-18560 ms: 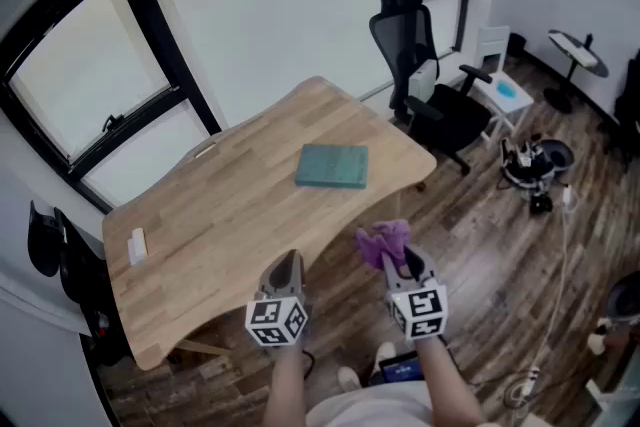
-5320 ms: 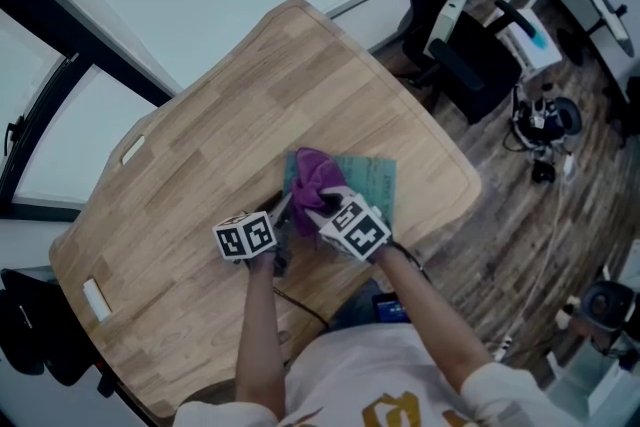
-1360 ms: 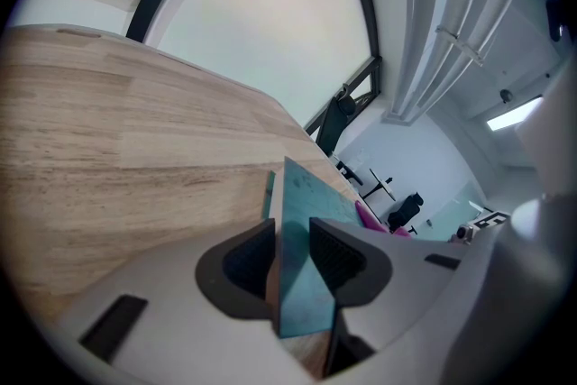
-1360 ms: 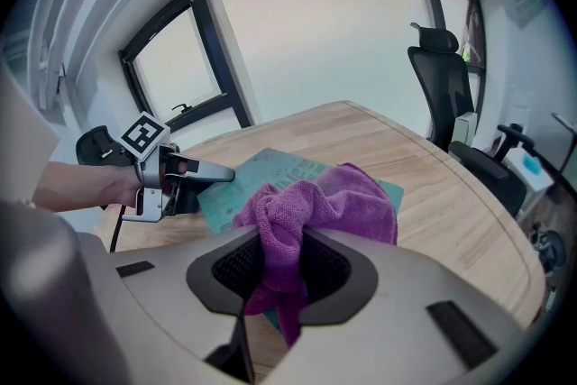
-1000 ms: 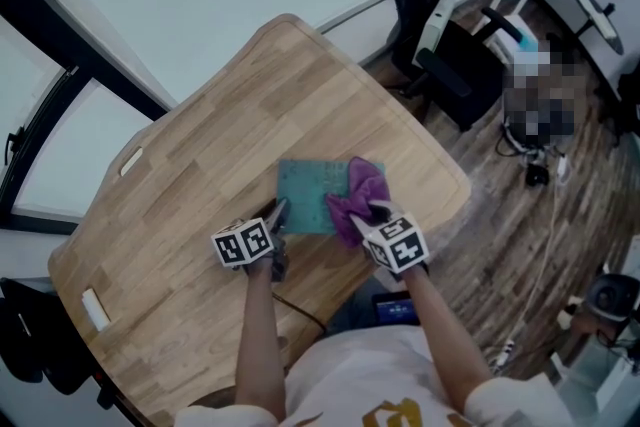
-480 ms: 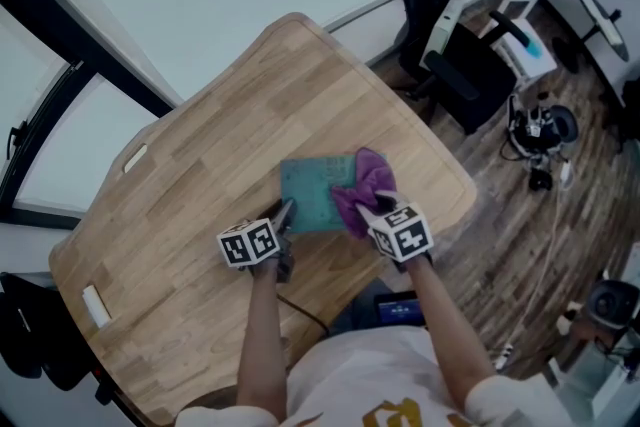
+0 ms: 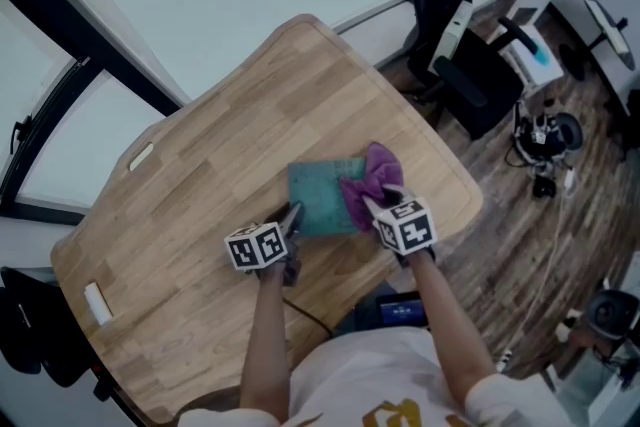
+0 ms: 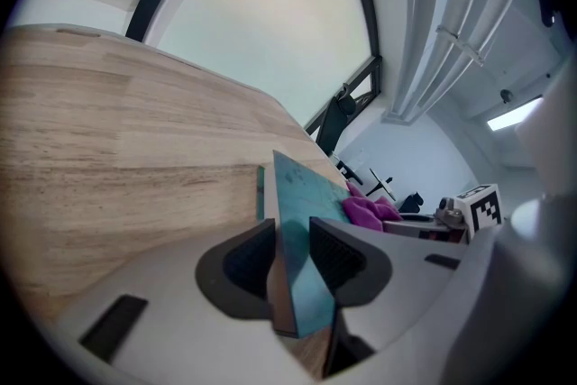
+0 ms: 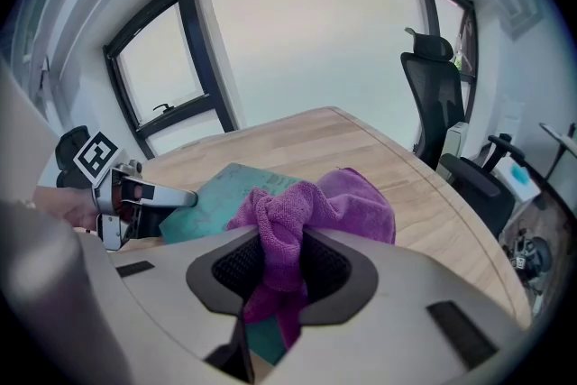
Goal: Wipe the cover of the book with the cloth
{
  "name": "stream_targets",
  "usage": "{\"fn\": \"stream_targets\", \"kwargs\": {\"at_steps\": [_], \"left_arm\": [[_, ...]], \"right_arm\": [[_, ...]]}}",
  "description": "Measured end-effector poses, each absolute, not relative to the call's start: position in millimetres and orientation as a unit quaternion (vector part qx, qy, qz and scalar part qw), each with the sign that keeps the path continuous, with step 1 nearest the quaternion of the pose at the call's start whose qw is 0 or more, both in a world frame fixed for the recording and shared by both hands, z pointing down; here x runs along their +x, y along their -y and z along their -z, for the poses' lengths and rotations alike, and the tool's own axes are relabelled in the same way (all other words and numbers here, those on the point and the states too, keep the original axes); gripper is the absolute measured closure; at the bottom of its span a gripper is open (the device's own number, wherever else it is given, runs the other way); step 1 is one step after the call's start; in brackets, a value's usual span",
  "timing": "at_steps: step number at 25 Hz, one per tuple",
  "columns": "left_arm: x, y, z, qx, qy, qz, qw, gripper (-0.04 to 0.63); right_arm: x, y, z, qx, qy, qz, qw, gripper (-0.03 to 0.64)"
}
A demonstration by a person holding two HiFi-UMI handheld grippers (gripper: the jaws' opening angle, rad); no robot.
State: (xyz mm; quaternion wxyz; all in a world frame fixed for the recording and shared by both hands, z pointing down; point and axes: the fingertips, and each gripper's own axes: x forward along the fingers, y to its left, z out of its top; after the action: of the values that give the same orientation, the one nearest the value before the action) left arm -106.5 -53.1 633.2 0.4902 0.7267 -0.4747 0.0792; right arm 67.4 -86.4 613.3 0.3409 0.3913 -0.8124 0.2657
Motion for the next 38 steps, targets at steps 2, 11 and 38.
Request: {"fn": "stream_targets", "kwargs": {"at_steps": [2, 11, 38], "left_arm": [[-106, 53, -633, 0.727, 0.475, -0.078, 0.490, 0.474], [-106, 53, -633, 0.727, 0.474, -0.076, 0.491, 0.474], [-106, 53, -632, 0.726, 0.474, -0.076, 0.492, 0.474]], "right_arm": [[68, 92, -613, 0.397, 0.810, -0.264, 0.341, 0.518], [71, 110, -613, 0.415, 0.807, -0.252, 0.336, 0.518], [72, 127, -611, 0.427, 0.807, -0.245, 0.327, 0.518]]}}
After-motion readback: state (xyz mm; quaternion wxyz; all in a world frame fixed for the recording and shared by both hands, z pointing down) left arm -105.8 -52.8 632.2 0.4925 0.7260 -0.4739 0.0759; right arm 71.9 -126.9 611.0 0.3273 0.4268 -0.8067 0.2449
